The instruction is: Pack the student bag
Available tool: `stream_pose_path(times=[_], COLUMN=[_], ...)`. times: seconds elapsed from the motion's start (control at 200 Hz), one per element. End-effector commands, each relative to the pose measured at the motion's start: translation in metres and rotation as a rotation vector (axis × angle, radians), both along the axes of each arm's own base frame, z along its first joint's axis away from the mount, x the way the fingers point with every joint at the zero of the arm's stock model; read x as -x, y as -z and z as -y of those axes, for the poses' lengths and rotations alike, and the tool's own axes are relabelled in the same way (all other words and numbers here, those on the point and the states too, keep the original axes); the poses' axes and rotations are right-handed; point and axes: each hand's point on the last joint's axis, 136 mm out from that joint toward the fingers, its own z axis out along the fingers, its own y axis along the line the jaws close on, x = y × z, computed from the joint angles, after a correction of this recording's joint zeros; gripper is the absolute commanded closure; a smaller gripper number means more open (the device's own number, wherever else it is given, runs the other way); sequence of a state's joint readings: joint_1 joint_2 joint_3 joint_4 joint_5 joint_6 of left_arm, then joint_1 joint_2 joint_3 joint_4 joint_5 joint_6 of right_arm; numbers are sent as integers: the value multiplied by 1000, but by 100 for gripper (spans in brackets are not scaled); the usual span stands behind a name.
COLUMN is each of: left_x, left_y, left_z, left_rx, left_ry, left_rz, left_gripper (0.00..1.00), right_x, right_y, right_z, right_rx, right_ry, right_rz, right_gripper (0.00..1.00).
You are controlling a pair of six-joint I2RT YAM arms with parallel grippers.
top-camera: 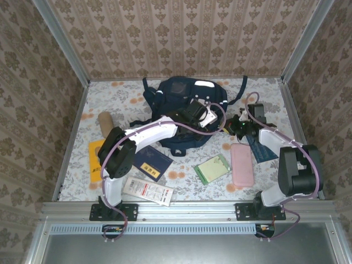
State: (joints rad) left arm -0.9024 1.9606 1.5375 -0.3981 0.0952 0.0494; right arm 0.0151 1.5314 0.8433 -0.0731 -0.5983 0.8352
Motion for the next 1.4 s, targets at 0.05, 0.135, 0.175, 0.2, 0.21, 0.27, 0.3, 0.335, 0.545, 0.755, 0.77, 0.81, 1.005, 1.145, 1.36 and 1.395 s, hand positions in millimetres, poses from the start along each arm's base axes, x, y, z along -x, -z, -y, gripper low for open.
stream_pose_path(times=[0.05, 0.135, 0.175, 0.2, 0.21, 0.27, 0.3, 0.335, 0.545, 0.755, 0.77, 0.81, 1.005, 1.145, 1.36, 1.395], left_x=[7, 7, 5, 5, 4, 0, -3, -6, -32, -52, -52, -54, -45, -27, 14, 23], left_y=[-16, -21, -25, -27, -27, -32, -35, -36, -41, -54, -58, -63, -112, -134, -102, -90], left_z=[-22, -21, -20, -19, -19, -17, -15, -12, 13, 49, 52, 59, 38, -27, -167, -190], left_rx=[-31, -25, -19, -15, -15, -2, 9, 19, 90, 199, 214, 241, 303, 294, 301, 308], left_ry=[-8, -12, -17, -19, -21, -32, -37, -41, -63, -62, -60, -65, -117, -271, -694, -780], left_rz=[-3, -8, -11, -12, -13, -15, -20, -29, -97, -163, -170, -201, -174, -126, -270, -322], left_gripper=[100, 100, 100, 100, 100, 100, 100, 100, 100, 96, 92, 78, 48, 45, 38, 37], right_x=[-52, -61, -63, -64, -64, -65, -67, -68, -63, -32, -29, -22, 14, 41, 89, 95], right_y=[3, 11, 14, 15, 16, 15, 13, 11, -15, -48, -49, -51, -63, -64, -45, -40], right_z=[52, 60, 66, 68, 70, 71, 68, 67, 76, 70, 70, 69, 43, 0, -95, -111], right_rx=[123, 158, 181, 193, 198, 206, 196, 189, 292, 447, 453, 463, 444, 461, 474, 489], right_ry=[175, 192, 205, 211, 214, 213, 203, 195, 204, 204, 206, 214, 118, -76, -469, -530], right_rz=[20, -19, -34, -38, -40, -37, -25, -12, 35, 105, 104, 106, 149, 200, 230, 231], right_gripper=[100, 96, 93, 89, 88, 77, 74, 72, 51, 46, 46, 46, 45, 46, 46, 46])
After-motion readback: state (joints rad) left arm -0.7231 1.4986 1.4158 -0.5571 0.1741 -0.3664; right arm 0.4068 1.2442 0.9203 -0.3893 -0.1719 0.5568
